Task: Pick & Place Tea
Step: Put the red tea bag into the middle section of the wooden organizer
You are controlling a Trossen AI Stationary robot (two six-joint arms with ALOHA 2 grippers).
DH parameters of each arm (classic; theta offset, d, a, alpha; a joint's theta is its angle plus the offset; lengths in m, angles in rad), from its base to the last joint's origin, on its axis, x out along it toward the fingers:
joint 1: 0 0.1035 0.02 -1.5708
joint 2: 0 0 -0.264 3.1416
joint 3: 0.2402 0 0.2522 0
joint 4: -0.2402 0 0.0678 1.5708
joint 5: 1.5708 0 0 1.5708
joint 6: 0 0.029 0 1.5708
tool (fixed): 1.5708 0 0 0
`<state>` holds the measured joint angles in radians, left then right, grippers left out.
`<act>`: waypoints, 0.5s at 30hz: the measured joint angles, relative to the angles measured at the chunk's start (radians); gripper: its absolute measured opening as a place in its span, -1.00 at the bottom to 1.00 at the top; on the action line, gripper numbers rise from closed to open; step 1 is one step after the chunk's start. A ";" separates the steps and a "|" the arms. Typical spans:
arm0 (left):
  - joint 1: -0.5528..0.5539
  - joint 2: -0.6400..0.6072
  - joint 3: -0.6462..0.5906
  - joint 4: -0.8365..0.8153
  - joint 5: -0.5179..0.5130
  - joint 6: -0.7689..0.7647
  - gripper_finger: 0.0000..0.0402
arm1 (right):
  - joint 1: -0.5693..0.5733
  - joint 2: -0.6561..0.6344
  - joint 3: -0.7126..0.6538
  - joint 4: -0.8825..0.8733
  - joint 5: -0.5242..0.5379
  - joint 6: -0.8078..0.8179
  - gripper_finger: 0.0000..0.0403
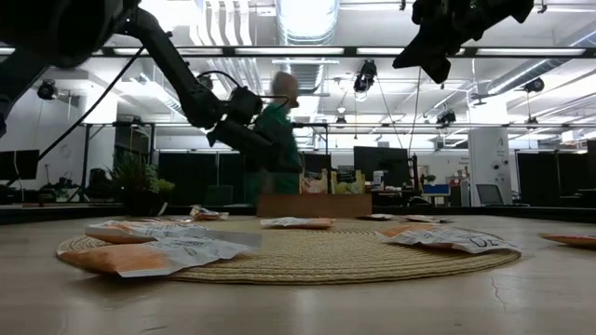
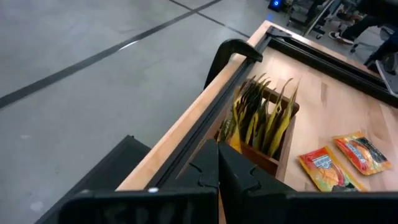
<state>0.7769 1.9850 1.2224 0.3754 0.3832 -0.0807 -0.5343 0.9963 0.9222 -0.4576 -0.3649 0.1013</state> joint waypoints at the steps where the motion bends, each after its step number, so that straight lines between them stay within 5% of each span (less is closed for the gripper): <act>1: 0.000 0.004 0.000 0.002 0.000 0.000 -1.00 | 0.000 0.000 0.000 0.000 0.000 0.000 -0.96; 15: 0.001 0.027 0.001 0.018 -0.002 0.052 -1.00 | 0.000 0.000 0.000 0.000 0.000 0.001 -0.96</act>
<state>0.7780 2.0121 1.2232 0.3939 0.3814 -0.0289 -0.5343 0.9965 0.9222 -0.4573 -0.3648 0.1020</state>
